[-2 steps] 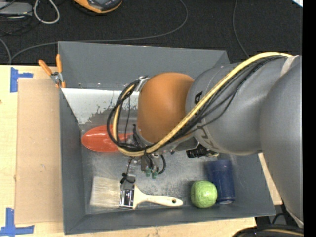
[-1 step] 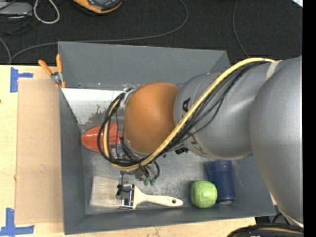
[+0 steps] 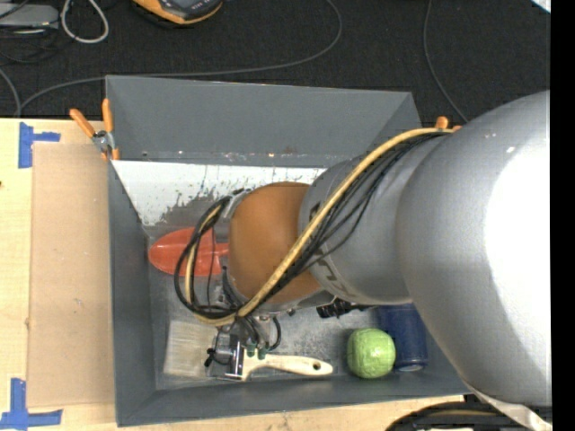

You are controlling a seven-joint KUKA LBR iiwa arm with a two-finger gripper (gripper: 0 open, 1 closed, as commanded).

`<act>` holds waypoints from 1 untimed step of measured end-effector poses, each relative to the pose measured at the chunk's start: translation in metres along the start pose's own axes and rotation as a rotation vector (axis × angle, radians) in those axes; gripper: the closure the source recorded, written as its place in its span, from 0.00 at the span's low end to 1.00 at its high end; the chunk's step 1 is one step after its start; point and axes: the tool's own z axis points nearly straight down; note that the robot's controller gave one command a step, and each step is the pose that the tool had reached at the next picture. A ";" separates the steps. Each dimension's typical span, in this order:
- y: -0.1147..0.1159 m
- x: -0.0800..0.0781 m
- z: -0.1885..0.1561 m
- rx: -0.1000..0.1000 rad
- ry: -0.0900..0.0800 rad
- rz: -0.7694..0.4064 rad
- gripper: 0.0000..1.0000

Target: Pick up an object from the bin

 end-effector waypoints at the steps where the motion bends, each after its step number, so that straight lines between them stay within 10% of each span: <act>1: 0.001 0.001 0.001 0.001 0.001 -0.037 0.00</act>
Offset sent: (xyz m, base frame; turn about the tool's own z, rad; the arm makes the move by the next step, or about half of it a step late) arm -0.0142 0.0022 -0.0425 -0.0012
